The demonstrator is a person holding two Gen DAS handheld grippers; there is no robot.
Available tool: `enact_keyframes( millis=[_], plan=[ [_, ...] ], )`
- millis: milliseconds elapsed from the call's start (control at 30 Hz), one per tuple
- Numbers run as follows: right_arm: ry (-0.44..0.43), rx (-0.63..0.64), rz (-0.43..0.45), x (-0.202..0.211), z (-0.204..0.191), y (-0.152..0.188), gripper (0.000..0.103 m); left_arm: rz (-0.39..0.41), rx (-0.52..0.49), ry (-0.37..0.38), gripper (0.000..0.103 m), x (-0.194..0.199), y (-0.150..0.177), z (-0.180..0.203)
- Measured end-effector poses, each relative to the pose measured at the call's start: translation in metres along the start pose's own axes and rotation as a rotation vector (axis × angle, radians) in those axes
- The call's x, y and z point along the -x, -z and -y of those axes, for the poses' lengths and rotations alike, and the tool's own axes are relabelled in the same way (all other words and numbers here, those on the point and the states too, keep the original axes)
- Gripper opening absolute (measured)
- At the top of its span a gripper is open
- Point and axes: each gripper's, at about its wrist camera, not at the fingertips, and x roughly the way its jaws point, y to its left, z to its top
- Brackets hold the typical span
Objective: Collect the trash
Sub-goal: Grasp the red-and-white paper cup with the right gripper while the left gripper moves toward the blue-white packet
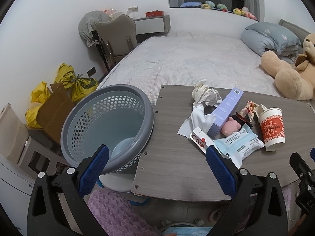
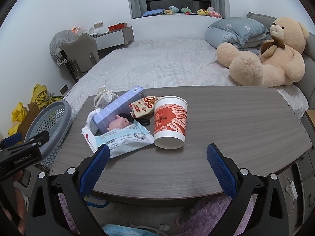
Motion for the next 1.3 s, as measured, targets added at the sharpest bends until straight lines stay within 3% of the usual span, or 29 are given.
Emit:
enact_keyframes(
  millis=[533,867,1200,1233,1300],
  plan=[
    [-0.003,-0.032,-0.108,-0.084,0.033,-0.029,0.094,-0.002,-0.054,0.019,0.097,-0.041,-0.01,0.019],
    [0.022,-0.013,-0.187,-0.126,0.032,-0.043,0.094,-0.019,-0.051,0.083,0.097,-0.06,-0.019,0.026],
    [0.042,0.021,-0.206,-0.139,0.031,-0.043,0.093,-0.047,-0.06,0.105,0.097,-0.07,-0.022,0.032],
    [0.04,0.024,-0.206,-0.139,0.03,-0.043,0.091,-0.049,-0.063,0.107,0.097,-0.071,-0.021,0.032],
    [0.037,0.029,-0.214,-0.139,0.028,-0.043,0.07,-0.055,-0.072,0.108,0.097,-0.073,-0.021,0.034]
  ],
)
